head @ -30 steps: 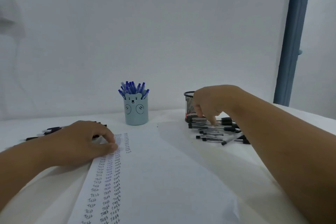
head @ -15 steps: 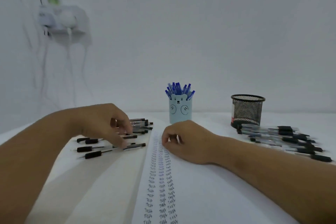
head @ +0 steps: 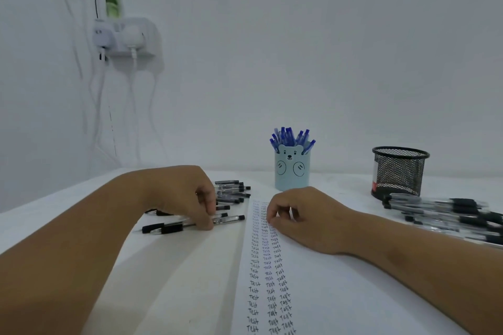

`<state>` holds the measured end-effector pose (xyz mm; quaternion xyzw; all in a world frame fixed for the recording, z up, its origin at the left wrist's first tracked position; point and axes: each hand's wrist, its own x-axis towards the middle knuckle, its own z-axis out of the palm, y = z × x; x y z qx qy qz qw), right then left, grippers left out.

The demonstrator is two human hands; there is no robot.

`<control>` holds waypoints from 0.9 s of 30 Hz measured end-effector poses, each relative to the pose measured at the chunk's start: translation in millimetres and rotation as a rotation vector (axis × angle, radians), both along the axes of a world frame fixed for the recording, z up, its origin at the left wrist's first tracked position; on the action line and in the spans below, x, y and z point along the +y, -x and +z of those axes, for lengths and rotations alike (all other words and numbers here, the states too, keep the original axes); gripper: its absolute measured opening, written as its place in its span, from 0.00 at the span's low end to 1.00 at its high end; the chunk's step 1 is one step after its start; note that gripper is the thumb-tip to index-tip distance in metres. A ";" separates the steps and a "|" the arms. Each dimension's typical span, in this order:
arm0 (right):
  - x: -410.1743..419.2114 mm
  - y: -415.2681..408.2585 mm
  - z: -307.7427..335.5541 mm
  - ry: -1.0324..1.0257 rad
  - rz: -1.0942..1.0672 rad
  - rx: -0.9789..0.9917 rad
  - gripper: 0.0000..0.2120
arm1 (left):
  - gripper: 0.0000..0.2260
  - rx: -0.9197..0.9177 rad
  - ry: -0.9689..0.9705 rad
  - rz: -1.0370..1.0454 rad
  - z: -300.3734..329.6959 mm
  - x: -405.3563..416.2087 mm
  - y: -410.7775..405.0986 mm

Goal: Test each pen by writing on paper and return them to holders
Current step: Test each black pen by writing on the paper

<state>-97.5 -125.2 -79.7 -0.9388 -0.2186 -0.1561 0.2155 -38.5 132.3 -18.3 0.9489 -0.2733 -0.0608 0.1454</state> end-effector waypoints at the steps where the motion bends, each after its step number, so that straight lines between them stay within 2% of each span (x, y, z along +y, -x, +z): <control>1: 0.0 0.2 0.0 -0.002 0.000 0.001 0.05 | 0.08 -0.001 -0.003 0.001 0.3 -0.5 0.1; 6: 0.1 1.0 0.5 -0.007 -0.003 0.006 0.05 | 0.09 0.037 0.053 -0.005 2.6 3.0 1.3; 9: 0.3 0.9 0.5 -0.002 -0.002 0.005 0.05 | 0.04 -0.029 0.276 0.000 4.8 3.6 1.2; 11: 0.5 1.1 0.7 -0.004 -0.001 0.006 0.05 | 0.01 -0.072 0.537 0.024 7.3 -0.3 0.0; 13: 0.1 1.2 1.0 -0.010 0.001 0.015 0.05 | 0.04 -0.008 0.887 0.054 10.5 -6.5 -0.8; 16: -0.1 1.0 1.3 -0.007 0.001 0.015 0.04 | 0.07 0.318 1.464 0.014 13.0 -15.1 0.5; 18: 0.2 0.8 0.6 0.000 -0.001 0.007 0.04 | 0.10 0.531 1.699 -0.031 11.2 -19.6 1.8; 21: -0.1 0.7 -0.2 0.005 -0.006 0.001 0.04 | 0.18 0.635 1.849 -0.017 4.7 -27.6 2.8; 25: -0.7 -0.7 -0.6 0.006 -0.012 0.011 0.04 | 0.09 0.638 1.915 -0.024 0.3 -37.2 8.1; 27: -1.1 -1.7 -1.0 -0.032 -0.017 0.004 0.03 | 0.09 0.644 1.950 -0.045 -1.3 -40.0 9.6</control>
